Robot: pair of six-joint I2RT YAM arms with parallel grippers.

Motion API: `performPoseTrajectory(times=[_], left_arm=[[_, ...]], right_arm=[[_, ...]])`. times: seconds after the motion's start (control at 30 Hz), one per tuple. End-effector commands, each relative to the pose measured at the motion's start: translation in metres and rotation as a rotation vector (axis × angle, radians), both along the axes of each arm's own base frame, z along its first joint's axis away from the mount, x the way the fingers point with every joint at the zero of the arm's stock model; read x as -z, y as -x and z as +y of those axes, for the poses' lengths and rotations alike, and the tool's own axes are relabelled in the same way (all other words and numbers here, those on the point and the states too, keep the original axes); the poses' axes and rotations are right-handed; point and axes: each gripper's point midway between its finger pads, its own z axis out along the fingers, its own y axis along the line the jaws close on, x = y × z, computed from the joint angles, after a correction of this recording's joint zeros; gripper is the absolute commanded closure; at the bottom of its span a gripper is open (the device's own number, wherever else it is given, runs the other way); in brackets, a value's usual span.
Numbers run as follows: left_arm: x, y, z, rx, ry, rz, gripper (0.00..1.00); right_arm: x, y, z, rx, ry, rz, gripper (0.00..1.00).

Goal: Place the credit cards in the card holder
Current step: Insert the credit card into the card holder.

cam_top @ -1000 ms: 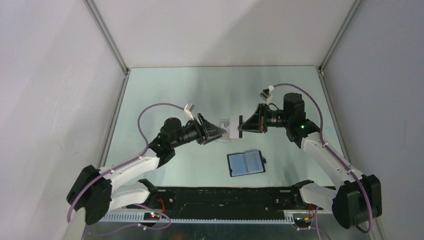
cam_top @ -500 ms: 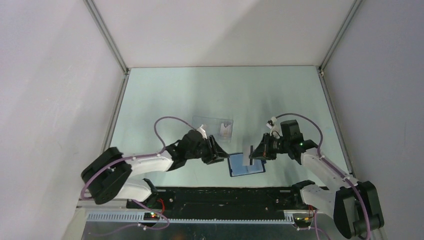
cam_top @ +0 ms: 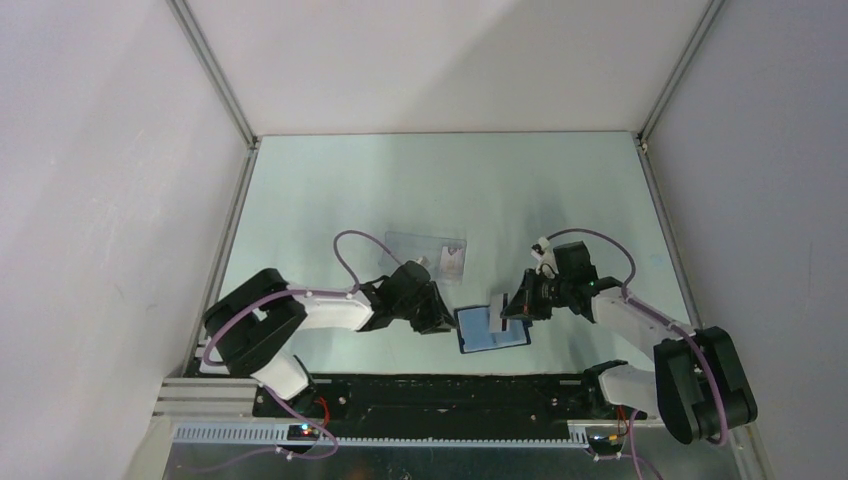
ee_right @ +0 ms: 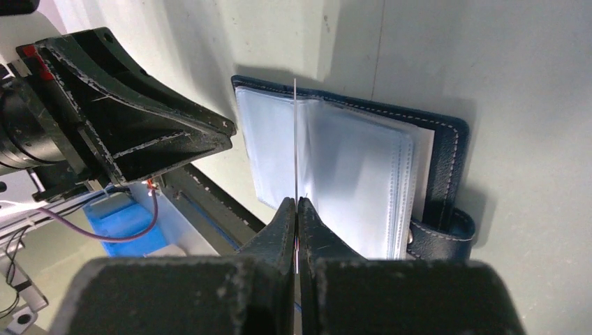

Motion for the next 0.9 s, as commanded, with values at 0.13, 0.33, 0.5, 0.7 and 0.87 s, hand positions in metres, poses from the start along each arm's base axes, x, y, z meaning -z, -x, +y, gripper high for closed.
performPoseTrajectory(times=[0.13, 0.33, 0.5, 0.7, 0.87], left_arm=[[0.013, -0.003, 0.002, 0.003, -0.062, 0.004, 0.73], [0.017, -0.002, 0.001, 0.012, -0.073, 0.017, 0.75], [0.018, -0.002, 0.000, 0.019, -0.076, 0.022, 0.77], [0.020, -0.001, -0.001, 0.026, -0.080, 0.028, 0.77], [0.021, -0.002, -0.002, 0.029, -0.081, 0.027, 0.78]], right_arm=[[0.010, -0.016, -0.003, 0.004, 0.035, -0.055, 1.00], [0.016, -0.012, 0.002, -0.010, 0.001, -0.026, 1.00], [0.020, -0.003, 0.004, -0.021, -0.020, 0.002, 1.00], [0.030, 0.009, 0.002, -0.035, -0.005, 0.044, 1.00], [0.038, 0.021, 0.002, -0.041, 0.015, 0.074, 1.00]])
